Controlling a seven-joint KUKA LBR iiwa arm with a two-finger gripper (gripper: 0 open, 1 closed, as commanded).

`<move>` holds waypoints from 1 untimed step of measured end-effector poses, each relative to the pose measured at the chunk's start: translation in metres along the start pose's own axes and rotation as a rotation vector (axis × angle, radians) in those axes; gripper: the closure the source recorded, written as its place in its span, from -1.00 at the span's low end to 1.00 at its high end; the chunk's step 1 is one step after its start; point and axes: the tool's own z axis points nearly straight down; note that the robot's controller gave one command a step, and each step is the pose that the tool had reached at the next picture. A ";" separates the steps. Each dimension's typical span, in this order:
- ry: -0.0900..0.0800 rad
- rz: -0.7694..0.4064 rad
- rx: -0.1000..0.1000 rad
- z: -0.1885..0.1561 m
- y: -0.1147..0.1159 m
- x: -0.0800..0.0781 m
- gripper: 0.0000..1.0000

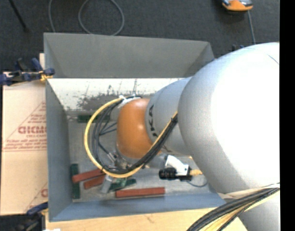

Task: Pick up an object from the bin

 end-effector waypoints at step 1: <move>-0.001 0.001 -0.002 -0.001 0.000 -0.001 -1.00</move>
Offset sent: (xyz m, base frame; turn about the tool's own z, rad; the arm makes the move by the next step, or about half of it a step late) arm 0.0000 0.0000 0.0000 0.0000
